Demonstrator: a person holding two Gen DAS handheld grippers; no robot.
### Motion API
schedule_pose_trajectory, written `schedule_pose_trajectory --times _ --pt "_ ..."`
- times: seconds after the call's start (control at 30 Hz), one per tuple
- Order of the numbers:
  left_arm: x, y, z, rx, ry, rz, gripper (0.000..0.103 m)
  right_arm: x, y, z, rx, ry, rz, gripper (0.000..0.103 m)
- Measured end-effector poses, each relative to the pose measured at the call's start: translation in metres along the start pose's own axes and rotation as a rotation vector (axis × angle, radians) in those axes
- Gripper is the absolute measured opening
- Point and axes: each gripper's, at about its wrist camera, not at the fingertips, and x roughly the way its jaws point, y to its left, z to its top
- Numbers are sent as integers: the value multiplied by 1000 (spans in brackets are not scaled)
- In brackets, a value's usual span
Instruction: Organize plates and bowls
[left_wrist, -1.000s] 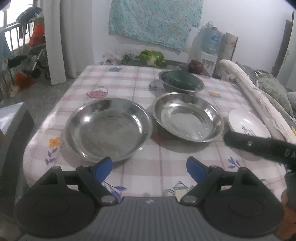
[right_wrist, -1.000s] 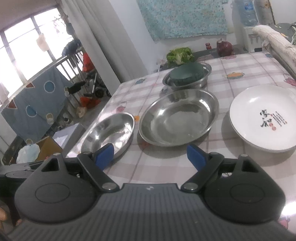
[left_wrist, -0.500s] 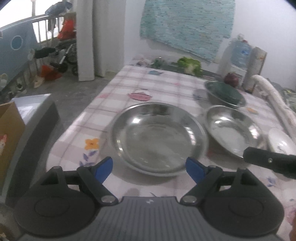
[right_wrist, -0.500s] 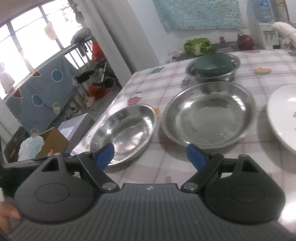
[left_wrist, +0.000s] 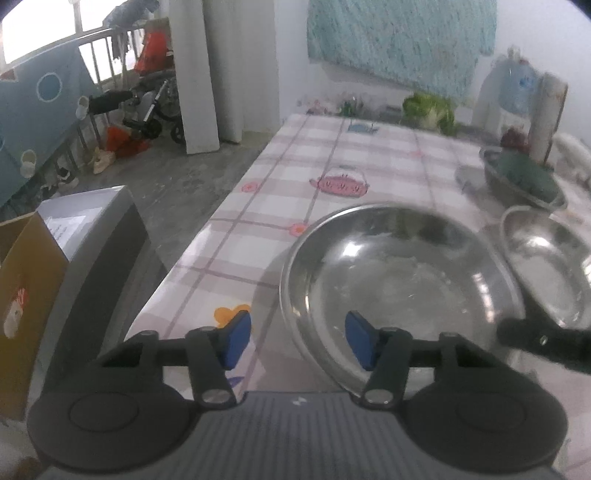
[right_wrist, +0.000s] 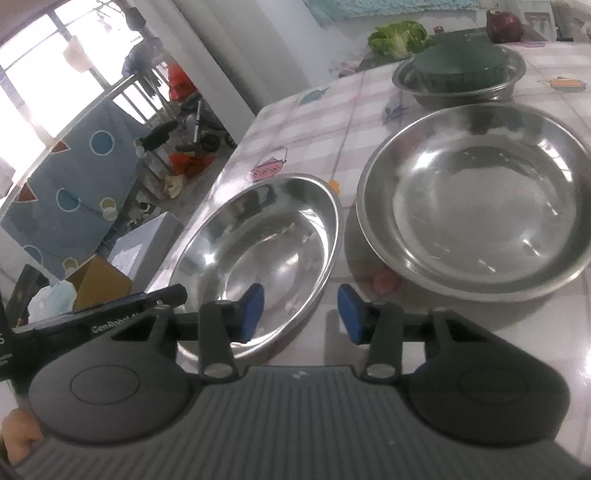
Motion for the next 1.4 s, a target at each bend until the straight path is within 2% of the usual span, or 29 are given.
schedule_pose_trajectory --times 0.07,0.23,0.37,0.43,0.63,0.9,1.2,1.4 --pt "6 0 1 13 14 -2 53 6 1 1 -5 6 -1 36" --pt "16 -3 0 18 44 -16 31 17 4 4 -42 11 -27 26" --pt "15 -8 -2 29 45 14 26 19 -2 6 -35 12 -32 15" --pt "13 -8 -2 26 52 9 23 17 -5 5 -31 15 -30 15" --pt "0 -11 -10 29 69 -30 23 6 -10 1 -39 29 -26 15" --pt "-27 -10 -33 41 96 -158 24 -23 -23 -21 -43 56 -12 15" --pt "-56 -6 -62 61 127 -252 26 -53 -28 -45 -77 94 5 16" --pt "-64 -2 -71 54 124 -280 29 -64 -30 -51 -88 86 20 17"
